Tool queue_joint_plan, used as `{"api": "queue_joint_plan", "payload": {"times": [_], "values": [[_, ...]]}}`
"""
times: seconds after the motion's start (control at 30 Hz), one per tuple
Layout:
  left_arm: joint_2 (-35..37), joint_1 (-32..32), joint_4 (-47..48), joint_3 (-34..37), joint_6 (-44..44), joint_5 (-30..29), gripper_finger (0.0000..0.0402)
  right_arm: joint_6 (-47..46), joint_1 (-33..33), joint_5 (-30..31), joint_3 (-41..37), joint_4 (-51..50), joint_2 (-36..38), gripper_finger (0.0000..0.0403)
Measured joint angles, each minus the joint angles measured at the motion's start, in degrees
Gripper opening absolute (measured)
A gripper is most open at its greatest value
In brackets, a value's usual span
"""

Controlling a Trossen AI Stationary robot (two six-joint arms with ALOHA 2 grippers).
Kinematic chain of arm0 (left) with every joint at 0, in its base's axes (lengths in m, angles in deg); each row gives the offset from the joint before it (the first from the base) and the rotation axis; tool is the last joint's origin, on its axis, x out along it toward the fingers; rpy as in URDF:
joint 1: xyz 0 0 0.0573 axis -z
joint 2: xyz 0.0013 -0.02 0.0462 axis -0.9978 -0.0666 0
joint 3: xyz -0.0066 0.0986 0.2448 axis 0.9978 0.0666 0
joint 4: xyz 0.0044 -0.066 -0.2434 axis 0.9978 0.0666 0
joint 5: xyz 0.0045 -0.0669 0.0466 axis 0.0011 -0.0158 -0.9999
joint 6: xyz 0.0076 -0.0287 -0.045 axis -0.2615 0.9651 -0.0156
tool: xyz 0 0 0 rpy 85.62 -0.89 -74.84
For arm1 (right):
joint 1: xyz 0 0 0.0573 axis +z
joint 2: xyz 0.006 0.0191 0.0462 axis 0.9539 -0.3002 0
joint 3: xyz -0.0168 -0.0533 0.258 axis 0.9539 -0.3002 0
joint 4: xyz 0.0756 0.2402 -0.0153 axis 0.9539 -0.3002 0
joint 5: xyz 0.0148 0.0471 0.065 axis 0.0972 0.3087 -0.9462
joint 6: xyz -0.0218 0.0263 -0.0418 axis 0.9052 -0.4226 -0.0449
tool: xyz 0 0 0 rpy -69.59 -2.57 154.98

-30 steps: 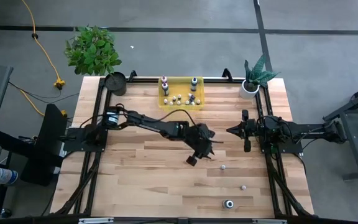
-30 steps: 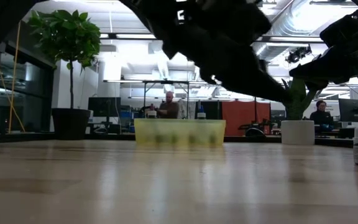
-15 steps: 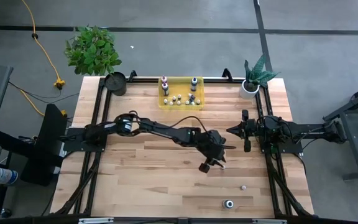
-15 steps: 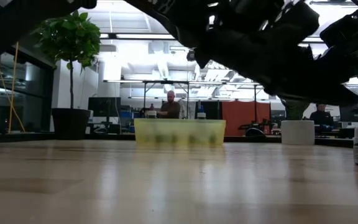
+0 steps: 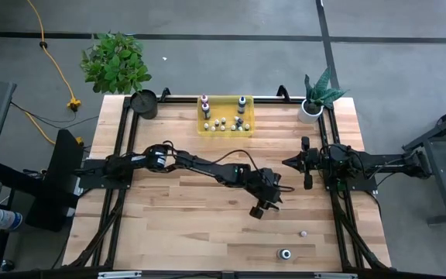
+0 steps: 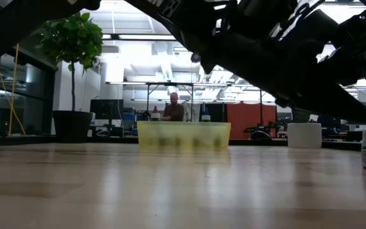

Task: Pick & Place food coloring
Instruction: Put the top small red food coloring bottle into the yellow container

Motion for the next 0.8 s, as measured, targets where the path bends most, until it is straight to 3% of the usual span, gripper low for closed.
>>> {"api": "queue_joint_plan", "payload": {"times": [0.37, 0.5, 0.8], "values": [[-0.4, 0.6, -0.6, -0.1, -0.4, 0.1, 0.0208, 0.0, 0.0, 0.0, 0.0, 0.0, 0.0, 0.0], [-1.9, 0.7, -0.5, 0.1, -0.5, 1.8, 0.0215, 0.0, 0.0, 0.0, 0.0, 0.0, 0.0, 0.0], [-2.8, 1.0, -2.7, -0.2, -0.4, -0.4, 0.0215, 0.0, 0.0, 0.0, 0.0, 0.0, 0.0, 0.0]]}}
